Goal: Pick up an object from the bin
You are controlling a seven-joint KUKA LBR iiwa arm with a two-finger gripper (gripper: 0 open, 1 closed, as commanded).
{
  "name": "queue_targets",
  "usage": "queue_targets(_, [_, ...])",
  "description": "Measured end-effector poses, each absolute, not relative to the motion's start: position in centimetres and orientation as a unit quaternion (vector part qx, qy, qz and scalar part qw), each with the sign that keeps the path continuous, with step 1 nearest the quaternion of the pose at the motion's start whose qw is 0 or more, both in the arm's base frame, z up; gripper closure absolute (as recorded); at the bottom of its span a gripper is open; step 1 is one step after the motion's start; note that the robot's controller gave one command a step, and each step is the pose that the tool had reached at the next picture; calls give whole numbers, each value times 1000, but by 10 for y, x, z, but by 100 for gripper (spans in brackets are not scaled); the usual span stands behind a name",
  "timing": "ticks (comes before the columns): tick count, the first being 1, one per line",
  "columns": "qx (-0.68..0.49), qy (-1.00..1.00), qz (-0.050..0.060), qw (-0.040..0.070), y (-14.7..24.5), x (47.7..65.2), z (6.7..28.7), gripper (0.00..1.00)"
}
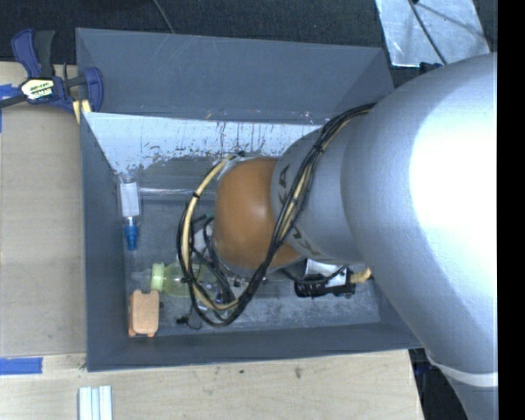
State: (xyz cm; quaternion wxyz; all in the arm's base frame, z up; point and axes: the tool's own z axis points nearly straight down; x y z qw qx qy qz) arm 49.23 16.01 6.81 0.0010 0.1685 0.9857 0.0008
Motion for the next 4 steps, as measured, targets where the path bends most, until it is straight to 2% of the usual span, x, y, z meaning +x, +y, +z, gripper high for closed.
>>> queue_targets(1, [49,999,2,-1,164,488,75,0])
queue_targets(2, [168,986,1,1,160,492,68,100])
queue_targets(4, [168,986,0,-1,159,491,73,100])
